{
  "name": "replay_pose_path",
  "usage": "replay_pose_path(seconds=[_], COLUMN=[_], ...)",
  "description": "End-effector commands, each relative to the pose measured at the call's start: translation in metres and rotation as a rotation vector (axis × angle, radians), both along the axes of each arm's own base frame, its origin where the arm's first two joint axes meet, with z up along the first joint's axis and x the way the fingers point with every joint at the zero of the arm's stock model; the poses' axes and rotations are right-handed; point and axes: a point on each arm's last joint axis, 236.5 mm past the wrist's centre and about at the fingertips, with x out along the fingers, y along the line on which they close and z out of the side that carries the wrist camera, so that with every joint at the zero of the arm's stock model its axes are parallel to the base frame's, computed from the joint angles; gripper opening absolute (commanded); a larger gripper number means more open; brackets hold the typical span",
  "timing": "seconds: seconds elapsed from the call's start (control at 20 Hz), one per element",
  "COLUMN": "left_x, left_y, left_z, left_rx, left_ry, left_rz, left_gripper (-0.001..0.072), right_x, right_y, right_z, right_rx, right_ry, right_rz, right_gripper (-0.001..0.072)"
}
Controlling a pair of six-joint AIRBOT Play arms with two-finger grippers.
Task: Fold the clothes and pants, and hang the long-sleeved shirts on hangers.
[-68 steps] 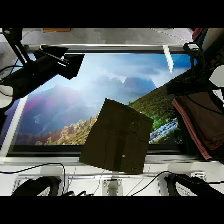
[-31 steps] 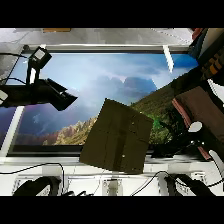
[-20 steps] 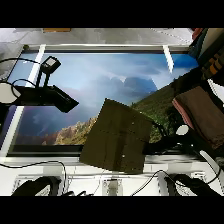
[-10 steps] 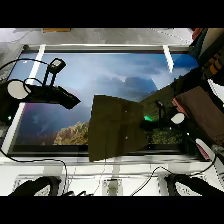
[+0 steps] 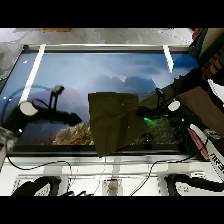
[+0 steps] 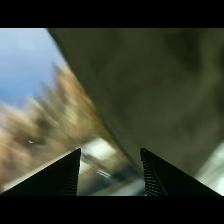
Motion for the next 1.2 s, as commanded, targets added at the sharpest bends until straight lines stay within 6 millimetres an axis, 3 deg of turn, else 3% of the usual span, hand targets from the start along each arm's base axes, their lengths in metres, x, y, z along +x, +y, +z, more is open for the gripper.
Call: replay_pose_path(seconds=[0.0, 0.1, 0.25, 0.3, 0.4, 0.55, 0.65, 0.7, 0.75, 1.0, 1.15], left_x=[-0.062, -0.089, -0.114, -0.118, -0.123, -0.128, -0.134, -0.137, -0.138, -0.127, -0.132], left_y=[-0.038, -0.054, -0.071, -0.075, -0.076, -0.068, -0.063, -0.062, -0.061, -0.059, -0.067], left_z=[-0.034, -0.045, -0.053, -0.054, -0.058, -0.067, -0.077, -0.080, -0.082, -0.088, -0.091], left_rx=[-0.178, -0.195, -0.207, -0.219, -0.228, -0.220, -0.209, -0.205, -0.201, -0.174, -0.155], left_ry=[0.224, 0.285, 0.322, 0.319, 0.290, 0.261, 0.273, 0.282, 0.285, 0.222, 0.202], left_rz=[0.034, -0.006, -0.043, -0.029, 0.018, 0.108, 0.128, 0.130, 0.135, 0.160, 0.125], left_gripper=[0.0588, 0.0588, 0.0574, 0.0569, 0.0476, 0.0476, 0.0508, 0.0602, 0.0624, 0.0647, 0.0645], right_x=[-0.016, -0.027, -0.046, -0.057, -0.078, -0.093, -0.094, -0.094, -0.094, -0.088, -0.089], right_y=[-0.009, -0.026, -0.072, -0.089, -0.114, -0.139, -0.148, -0.150, -0.150, -0.143, -0.143], right_z=[-0.009, -0.008, -0.004, -0.004, -0.004, -0.001, 0.000, 0.000, 0.000, 0.001, 0.002], right_rx=[-0.064, -0.139, -0.263, -0.291, -0.292, -0.251, -0.238, -0.237, -0.238, -0.207, -0.206], right_ry=[0.057, 0.099, 0.200, 0.242, 0.318, 0.385, 0.393, 0.392, 0.390, 0.369, 0.372], right_rz=[0.083, 0.159, 0.245, 0.274, 0.304, 0.263, 0.228, 0.221, 0.220, 0.207, 0.208], right_gripper=[0.0629, 0.0628, 0.0619, 0.0606, 0.0553, 0.0554, 0.0554, 0.0554, 0.0555, 0.0554, 0.0554])
